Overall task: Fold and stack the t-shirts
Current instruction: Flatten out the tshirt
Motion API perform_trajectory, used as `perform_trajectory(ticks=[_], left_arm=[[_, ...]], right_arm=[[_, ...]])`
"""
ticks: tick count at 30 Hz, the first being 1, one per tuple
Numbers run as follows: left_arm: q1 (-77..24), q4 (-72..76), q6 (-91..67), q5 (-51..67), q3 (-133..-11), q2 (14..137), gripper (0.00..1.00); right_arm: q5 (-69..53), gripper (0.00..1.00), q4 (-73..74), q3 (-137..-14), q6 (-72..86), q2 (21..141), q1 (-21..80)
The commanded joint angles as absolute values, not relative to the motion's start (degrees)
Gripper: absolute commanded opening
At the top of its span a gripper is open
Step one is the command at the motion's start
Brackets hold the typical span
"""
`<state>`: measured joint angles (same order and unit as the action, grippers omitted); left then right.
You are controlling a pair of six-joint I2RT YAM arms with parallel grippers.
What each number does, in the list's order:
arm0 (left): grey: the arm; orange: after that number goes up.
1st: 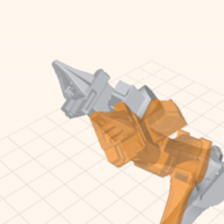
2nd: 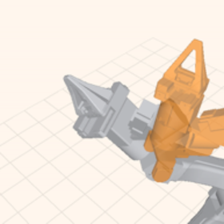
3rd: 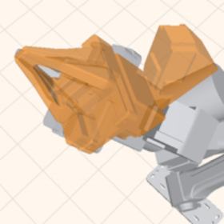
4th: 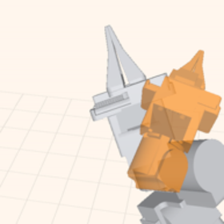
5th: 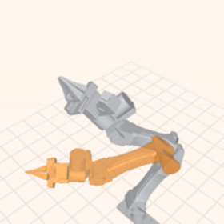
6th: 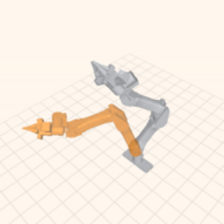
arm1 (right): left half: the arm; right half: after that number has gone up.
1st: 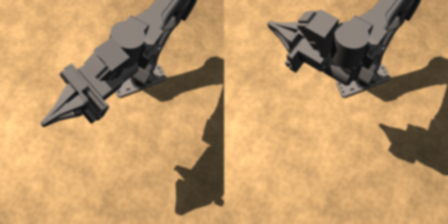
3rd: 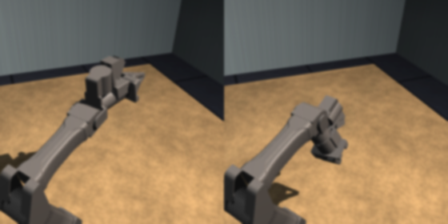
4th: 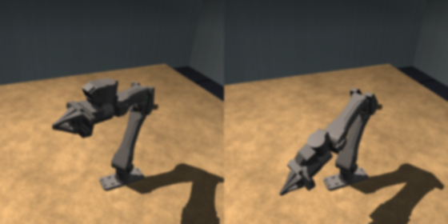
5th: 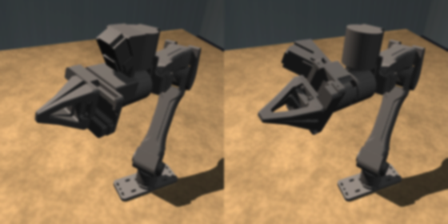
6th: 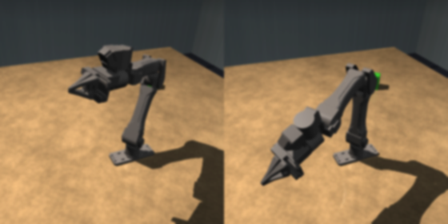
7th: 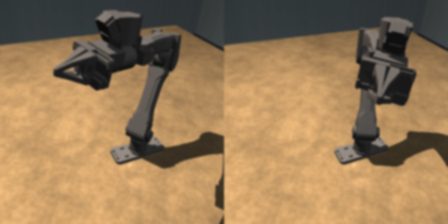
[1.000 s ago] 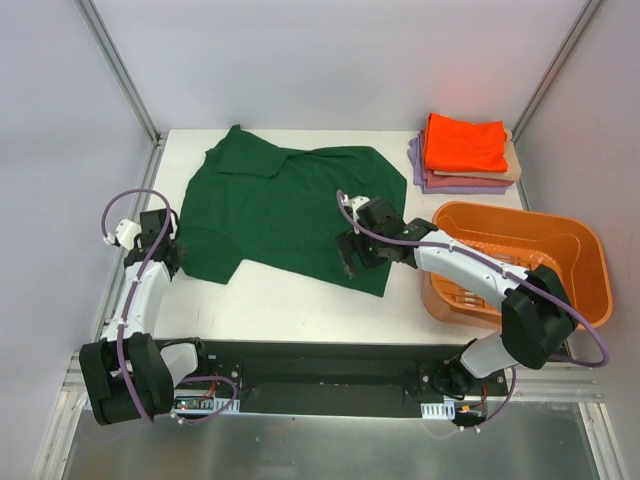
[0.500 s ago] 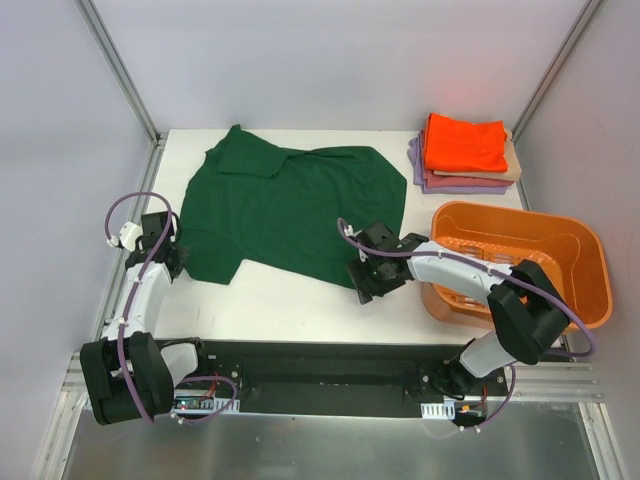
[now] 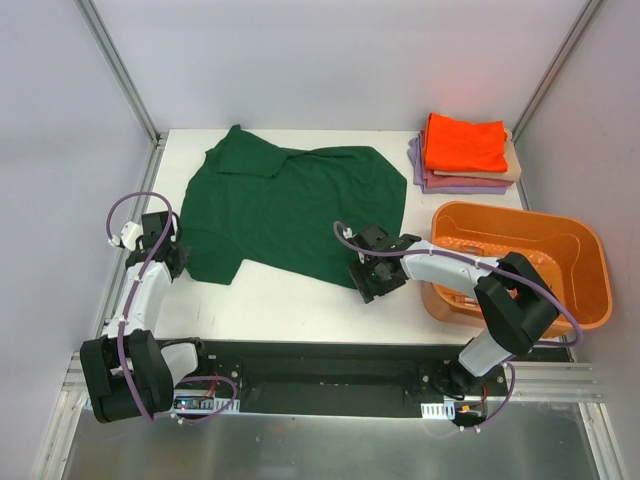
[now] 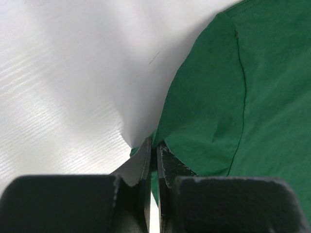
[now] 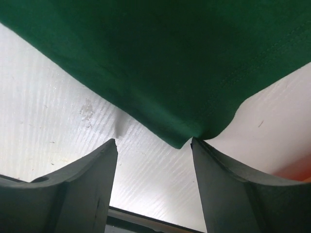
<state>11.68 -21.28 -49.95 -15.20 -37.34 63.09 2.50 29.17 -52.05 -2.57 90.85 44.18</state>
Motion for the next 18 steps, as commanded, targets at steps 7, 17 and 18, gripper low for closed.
perform_trajectory(ticks=[7, 17, 18], left_arm=[[11.87, -20.3, -49.13, -14.41, -37.53, 63.72, 0.0], [11.87, -20.3, -49.48, -15.03, -37.0, 62.84, 0.0], [11.87, -20.3, -49.48, -15.12, -37.0, 62.93, 0.0]], right_arm=[[4.75, 0.62, 29.01, -53.88, -3.08, 91.4, 44.47], [6.32, 0.51, 26.19, -52.3, -1.06, 94.65, 43.68], [6.85, 0.5, 26.02, -52.29, -0.62, 95.01, 43.68]])
